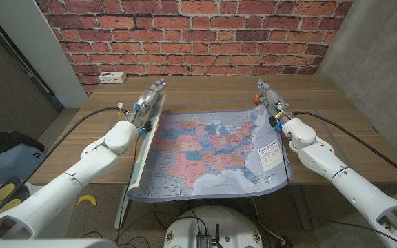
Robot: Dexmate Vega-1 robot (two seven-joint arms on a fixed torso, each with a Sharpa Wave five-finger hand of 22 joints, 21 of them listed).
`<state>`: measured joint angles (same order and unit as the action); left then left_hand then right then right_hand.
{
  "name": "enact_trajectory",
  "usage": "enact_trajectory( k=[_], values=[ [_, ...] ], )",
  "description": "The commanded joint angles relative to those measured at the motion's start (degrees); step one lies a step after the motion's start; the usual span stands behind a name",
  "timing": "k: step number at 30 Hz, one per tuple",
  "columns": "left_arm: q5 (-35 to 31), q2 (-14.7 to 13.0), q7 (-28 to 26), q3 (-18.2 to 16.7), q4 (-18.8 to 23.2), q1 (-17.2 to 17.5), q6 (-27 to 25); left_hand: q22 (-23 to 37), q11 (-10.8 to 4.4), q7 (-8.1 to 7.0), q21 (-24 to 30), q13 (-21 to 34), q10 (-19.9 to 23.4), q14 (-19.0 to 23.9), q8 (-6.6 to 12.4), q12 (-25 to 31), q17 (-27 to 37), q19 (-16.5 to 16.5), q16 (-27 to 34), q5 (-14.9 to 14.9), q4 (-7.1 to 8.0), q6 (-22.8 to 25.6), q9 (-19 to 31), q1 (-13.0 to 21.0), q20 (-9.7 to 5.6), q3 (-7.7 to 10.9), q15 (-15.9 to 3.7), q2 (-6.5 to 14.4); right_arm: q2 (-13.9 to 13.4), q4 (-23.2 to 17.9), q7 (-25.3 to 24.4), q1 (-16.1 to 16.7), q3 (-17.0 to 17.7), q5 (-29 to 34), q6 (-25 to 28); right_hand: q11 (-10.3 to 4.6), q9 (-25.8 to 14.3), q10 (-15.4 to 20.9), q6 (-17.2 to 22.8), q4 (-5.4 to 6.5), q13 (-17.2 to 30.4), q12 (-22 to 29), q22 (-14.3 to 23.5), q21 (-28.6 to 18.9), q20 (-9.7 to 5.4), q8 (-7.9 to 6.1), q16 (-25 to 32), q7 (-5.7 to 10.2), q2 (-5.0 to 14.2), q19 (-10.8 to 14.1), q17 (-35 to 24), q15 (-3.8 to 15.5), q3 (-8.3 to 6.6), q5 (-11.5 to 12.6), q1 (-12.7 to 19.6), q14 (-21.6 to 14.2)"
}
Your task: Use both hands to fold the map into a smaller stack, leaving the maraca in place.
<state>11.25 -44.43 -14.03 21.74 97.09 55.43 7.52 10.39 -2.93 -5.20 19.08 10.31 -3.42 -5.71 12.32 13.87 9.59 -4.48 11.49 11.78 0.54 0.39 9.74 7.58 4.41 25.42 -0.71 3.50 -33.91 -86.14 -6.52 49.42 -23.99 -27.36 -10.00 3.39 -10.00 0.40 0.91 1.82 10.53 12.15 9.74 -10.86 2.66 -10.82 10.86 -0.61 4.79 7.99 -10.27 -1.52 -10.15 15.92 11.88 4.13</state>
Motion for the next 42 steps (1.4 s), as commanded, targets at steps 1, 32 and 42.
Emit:
enact_trajectory(
  k=[1, 32, 42],
  values=[
    [-8.04, -5.04, -2.99, -1.92, 6.72, 3.49, -2.76, 0.11, -0.09, -0.26, 0.07, 0.08, 0.93, 1.04, 0.24, 0.39, 0.17, 0.46, 0.11, -0.11, -0.73, 1.47, 0.22, 1.09, -0.06, 0.07, -0.33, 0.12, -0.34, -3.41, -2.5, -0.13, -1.26, 3.01, 2.99, 0.33, -0.31, 0.24, 0.05, -0.29, 0.23, 0.06, 0.17, -0.27, -0.09, -0.03, 0.05, -0.24, 0.07, 0.28, -0.09, -0.23, -0.2, 0.42, 1.04, 0.01],
    [-17.65, -15.41, 2.07, -8.97, 18.49, 12.55, -11.53, -0.08, -1.44, -1.73, -0.41, 0.08, 5.56, 5.5, -0.03, 0.01, 0.08, 4.59, -0.33, -0.67, -5.33, 7.35, 0.28, 5.42, -1.4, 0.67, -2.0, -0.97, 0.26, -12.05, -8.91, 1.64, -2.23, 6.99, 9.0, 0.34, -0.31, 0.42, 0.09, -1.12, 0.25, -0.25, 0.17, -0.27, 0.05, 0.0, 0.03, -0.27, 0.19, 0.32, -0.05, -0.29, -0.51, 0.22, 1.99, -0.15],
    [-20.98, -19.03, 4.11, -9.12, 22.8, 14.5, -19.55, -0.2, -2.48, -2.35, -1.35, 0.07, 8.55, 8.46, 0.52, -0.18, 0.06, 6.28, -0.36, -0.83, -9.62, 12.43, 0.31, 10.94, -2.15, 1.9, -2.95, -1.74, 1.24, -12.47, -9.6, 1.34, -3.14, 7.76, 10.0, 0.31, -0.32, 0.51, 0.11, -1.28, 0.26, -0.32, 0.17, -0.27, 0.05, 0.0, 0.04, -0.24, 0.22, 0.33, -0.07, -0.27, -0.55, 0.14, 2.15, -0.22]
  ],
)
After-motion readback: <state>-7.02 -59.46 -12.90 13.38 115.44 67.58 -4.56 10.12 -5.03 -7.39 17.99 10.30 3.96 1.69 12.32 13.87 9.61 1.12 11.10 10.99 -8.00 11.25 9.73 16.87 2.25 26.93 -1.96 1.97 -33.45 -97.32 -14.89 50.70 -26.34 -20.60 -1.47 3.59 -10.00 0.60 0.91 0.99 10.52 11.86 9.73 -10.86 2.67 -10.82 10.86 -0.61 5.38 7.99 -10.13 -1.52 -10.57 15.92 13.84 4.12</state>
